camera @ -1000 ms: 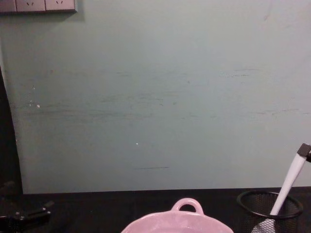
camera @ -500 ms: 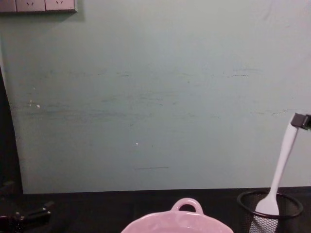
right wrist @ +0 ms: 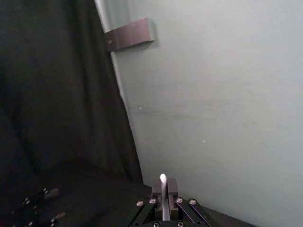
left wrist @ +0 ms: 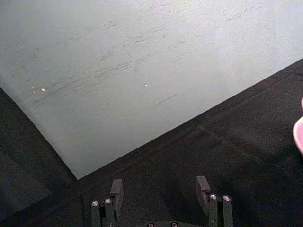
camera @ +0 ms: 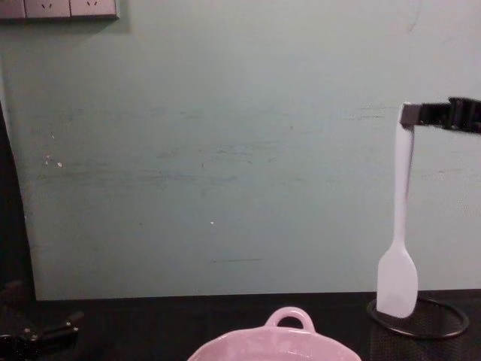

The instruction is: Use the one hand to pick up the spoon and stir the clear water in the bowl.

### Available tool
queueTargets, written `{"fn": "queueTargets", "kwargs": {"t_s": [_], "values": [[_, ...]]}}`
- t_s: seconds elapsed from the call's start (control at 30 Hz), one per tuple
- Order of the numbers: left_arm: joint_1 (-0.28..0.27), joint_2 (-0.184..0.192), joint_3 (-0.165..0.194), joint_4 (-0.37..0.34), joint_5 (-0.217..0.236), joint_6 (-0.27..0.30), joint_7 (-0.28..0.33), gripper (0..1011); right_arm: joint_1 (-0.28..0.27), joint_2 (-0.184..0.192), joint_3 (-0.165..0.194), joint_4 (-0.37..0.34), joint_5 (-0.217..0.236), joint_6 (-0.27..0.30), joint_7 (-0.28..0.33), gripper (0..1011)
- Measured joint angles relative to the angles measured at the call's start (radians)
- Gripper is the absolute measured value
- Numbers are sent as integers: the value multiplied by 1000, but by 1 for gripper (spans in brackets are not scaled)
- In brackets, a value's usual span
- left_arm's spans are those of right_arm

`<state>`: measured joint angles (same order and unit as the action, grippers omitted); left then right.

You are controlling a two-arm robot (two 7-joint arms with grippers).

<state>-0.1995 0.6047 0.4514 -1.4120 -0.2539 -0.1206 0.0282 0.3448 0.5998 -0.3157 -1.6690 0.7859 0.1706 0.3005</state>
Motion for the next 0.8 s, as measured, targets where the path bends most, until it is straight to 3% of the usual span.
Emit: {"fn": "queueTargets", "kwargs": {"t_s": [0.13, 0.37, 0.8], "values": [[0, 0, 0, 0, 0, 0, 0, 1011, 34, 21, -17, -35, -37, 48, 1, 75], [0, 0, 0, 0, 0, 0, 0, 1011, 45, 27, -24, -47, -74, 59, 2, 75], [0, 0, 0, 0, 0, 0, 0, 1011, 43, 26, -23, -44, -66, 56, 2, 75]]}}
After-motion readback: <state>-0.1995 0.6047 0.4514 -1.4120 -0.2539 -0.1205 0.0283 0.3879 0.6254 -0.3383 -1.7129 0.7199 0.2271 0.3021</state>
